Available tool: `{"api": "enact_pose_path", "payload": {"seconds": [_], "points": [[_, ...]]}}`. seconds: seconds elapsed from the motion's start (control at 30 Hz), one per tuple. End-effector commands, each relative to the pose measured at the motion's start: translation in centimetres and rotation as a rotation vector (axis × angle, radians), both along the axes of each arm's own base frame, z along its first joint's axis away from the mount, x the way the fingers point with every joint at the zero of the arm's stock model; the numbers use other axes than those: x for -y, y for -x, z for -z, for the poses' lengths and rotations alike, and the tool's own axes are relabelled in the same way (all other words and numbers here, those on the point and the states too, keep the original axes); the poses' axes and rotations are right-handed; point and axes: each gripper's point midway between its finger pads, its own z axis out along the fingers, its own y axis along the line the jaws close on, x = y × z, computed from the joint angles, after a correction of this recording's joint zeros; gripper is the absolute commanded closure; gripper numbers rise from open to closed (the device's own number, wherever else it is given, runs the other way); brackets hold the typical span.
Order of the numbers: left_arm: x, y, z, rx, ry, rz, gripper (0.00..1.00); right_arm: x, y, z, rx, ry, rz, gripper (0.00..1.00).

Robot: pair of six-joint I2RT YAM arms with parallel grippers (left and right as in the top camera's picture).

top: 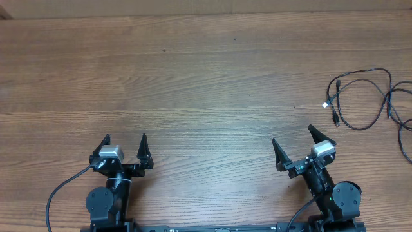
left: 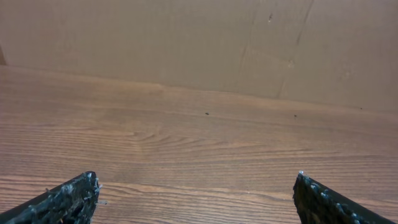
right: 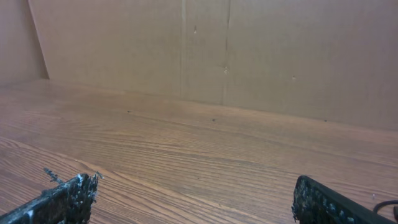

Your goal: Untangle cables

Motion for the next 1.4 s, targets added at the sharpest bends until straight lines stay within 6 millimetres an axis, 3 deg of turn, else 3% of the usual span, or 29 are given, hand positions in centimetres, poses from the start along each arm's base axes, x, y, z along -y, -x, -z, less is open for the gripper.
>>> {"api": "enact_pose_path", "payload": {"seconds": [0.0,0.83,1.37], "points": [[-0.3,0.0,0.0,0.003,-0.002,-0.016,0.0,0.2,-0.1,0.1,0.005,-0.003,0.013,0.0],[-0.3,0.0,0.0,0.003,-0.002,-0.016,0.0,0.2,-0.1,0.1,0.005,-0.003,0.014,0.0],[-0.3,0.0,0.0,0.003,-0.002,-0.016,0.0,1.9,-0.5,0.1,0.005,-0.003,0.085,0.0]]}}
